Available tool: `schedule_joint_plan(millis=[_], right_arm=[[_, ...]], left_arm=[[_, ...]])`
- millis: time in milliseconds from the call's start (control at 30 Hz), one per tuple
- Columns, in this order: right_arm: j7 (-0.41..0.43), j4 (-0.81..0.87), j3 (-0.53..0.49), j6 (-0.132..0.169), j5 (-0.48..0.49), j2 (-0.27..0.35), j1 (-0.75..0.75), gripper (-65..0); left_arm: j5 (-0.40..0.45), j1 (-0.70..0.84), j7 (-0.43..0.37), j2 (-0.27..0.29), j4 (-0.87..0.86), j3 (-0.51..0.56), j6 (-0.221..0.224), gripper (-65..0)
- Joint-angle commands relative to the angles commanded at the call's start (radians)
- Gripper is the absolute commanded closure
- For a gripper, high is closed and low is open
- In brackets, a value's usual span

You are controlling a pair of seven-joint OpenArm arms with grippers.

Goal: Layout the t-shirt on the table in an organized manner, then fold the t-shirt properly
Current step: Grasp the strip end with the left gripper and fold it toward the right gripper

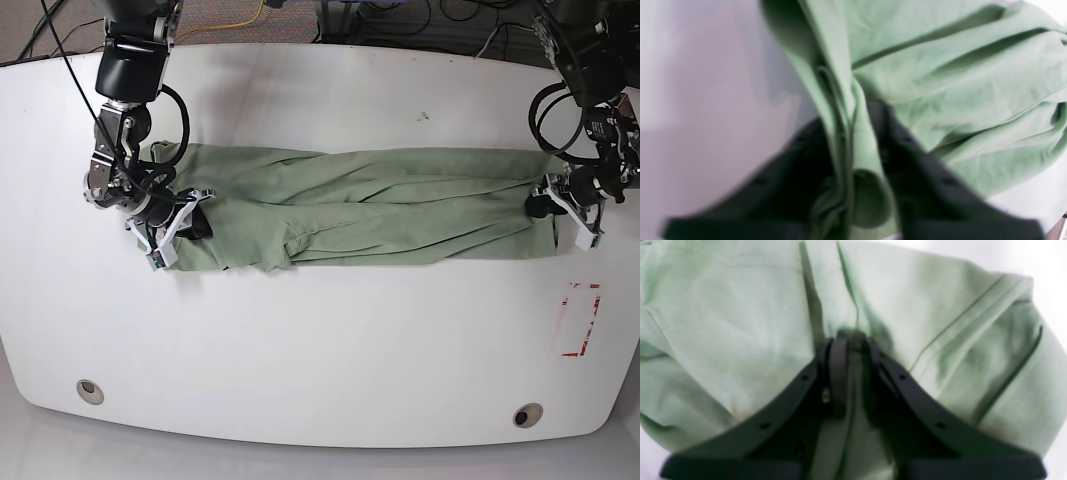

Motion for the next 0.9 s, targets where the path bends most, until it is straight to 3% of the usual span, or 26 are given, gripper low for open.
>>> schedule_joint_plan(millis=[267, 600, 833, 900], right_arm=[[-0.002, 0.0, 0.0, 0.0, 0.0, -0.002, 0.0, -8.7], [-0.002, 0.0, 0.0, 0.0, 0.0, -0.002, 0.0, -8.7], [-0.002, 0.0, -0.005, 0.0, 0.0, -0.002, 0.0, -8.7], [-0.002, 0.0, -0.005, 0.0, 0.0, -0.011, 0.0, -8.7]], left_arm=[[0.0, 0.002, -0.018, 0.021, 0.052, 0.0, 0.0, -1.0], [-0.008, 0.094, 0.16, 0.028, 0.431, 0.0, 0.0, -1.3], [-0.008, 0.092, 0.272, 0.14, 0.62, 0.037, 0.0, -1.3], [-0.002, 0.066, 0.299, 0.196, 0.654, 0.041, 0.0, -1.3]])
